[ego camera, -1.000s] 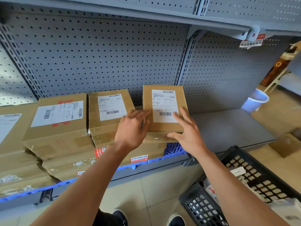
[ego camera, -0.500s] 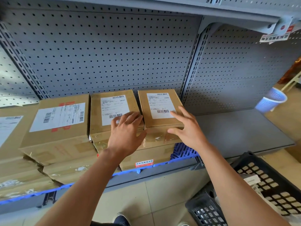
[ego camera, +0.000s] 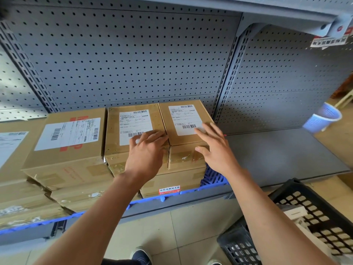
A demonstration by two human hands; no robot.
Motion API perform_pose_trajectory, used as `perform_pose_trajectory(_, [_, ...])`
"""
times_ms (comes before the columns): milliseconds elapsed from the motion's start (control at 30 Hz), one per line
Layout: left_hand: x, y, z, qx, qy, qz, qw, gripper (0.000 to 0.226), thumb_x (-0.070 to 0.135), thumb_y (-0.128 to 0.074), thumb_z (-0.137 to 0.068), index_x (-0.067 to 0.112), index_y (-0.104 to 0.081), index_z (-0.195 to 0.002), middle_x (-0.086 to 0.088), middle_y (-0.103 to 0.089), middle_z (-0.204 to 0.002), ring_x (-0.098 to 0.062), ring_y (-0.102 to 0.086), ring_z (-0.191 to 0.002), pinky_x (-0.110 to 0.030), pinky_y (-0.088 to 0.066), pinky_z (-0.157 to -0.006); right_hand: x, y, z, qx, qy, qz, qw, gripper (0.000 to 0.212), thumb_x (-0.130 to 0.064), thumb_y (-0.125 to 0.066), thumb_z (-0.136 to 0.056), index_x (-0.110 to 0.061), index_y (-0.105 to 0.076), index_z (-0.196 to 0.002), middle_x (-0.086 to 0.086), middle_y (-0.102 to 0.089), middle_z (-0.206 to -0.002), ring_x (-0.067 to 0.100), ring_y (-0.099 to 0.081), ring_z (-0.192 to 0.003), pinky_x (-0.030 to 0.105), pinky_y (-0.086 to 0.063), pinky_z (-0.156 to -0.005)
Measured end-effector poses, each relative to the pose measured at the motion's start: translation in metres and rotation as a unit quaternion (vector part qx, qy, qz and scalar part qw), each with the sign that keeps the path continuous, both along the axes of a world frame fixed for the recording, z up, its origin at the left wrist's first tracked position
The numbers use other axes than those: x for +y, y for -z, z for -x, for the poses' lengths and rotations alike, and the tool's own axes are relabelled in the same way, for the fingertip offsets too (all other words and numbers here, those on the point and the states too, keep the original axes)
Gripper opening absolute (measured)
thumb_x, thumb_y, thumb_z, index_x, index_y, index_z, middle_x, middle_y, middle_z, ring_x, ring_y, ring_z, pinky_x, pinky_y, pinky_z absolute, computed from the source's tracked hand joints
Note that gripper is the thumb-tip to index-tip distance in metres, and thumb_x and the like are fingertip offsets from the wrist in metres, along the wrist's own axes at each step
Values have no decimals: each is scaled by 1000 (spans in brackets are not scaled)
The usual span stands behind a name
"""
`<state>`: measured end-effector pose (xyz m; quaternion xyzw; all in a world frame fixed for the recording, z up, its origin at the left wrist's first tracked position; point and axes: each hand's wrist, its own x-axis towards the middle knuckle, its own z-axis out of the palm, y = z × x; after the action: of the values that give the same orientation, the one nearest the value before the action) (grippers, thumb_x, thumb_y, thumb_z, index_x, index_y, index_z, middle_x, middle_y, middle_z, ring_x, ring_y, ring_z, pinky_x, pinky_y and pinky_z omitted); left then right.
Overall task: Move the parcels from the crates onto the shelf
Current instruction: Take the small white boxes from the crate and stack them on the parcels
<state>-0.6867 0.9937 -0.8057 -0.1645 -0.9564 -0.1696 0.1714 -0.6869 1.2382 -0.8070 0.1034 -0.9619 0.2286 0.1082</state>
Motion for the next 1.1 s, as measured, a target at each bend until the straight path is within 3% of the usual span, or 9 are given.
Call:
perform_pose_trajectory(233, [2,-3,-2,-3,0,9,1000,49,24,-71,-88,26,-62,-136,8,-59,-141,-18,-46,-136,-52,-33,-108,-3,9,2,17,6,-39,999,59,-20,-66,-97,-25,-46,-152,-7,-28,-165,22,-10,-155,53,-25,-117])
perform_pose_trajectory(400, [5,-5,-5,-11,7,20,1000,49,31,-65,-93,33,-56,-141,7,-55,-142,-21,-44,-136,-54,-30,-110,-6,12,2,11,25,-94,995,61,-26,-61,-100,-30,-37,-155,-4,-19,-167,22,-1,-156,65,-11,-119])
perform_pose_trajectory(500, [6,-6,-4,-22,1,30,999,48,34,-61,-94,36,-55,-142,6,-52,-144,-22,-42,-137,-54,-28,-112,-12,10,3,15,40,-124,991,62,-27,-59,-100,-28,-33,-157,0,-20,-166,25,-2,-156,65,-7,-119])
perform_pose_trajectory(633, [10,-7,-5,-30,-6,23,999,48,34,-61,-94,35,-55,-142,6,-51,-144,-21,-41,-138,-54,-26,-114,-14,11,5,53,52,-147,986,61,-26,-66,-96,-24,-42,-152,3,-36,-158,30,-20,-151,64,-16,-118])
perform_pose_trajectory(767, [11,-9,-7,-40,-5,20,999,50,34,-62,-93,33,-54,-142,4,-50,-146,-22,-38,-140,-53,-24,-115,-16,14,6,43,51,-144,987,62,-25,-67,-97,-26,-42,-153,1,-34,-162,27,-19,-154,67,-12,-120])
perform_pose_trajectory(967, [10,-15,-9,-59,0,8,998,50,34,-60,-95,33,-53,-144,7,-47,-149,-18,-34,-143,-51,-22,-118,-23,7,4,38,57,-146,987,53,-40,-51,-104,-29,-40,-154,3,-32,-164,26,-25,-153,70,-11,-118])
perform_pose_trajectory(1100, [11,-21,-15,-70,0,11,997,47,38,-55,-98,34,-52,-144,9,-48,-149,-19,-35,-143,-52,-22,-119,-33,1,-1,12,58,-130,990,51,-38,-47,-106,-29,-37,-155,2,-27,-166,23,-18,-155,67,-7,-121])
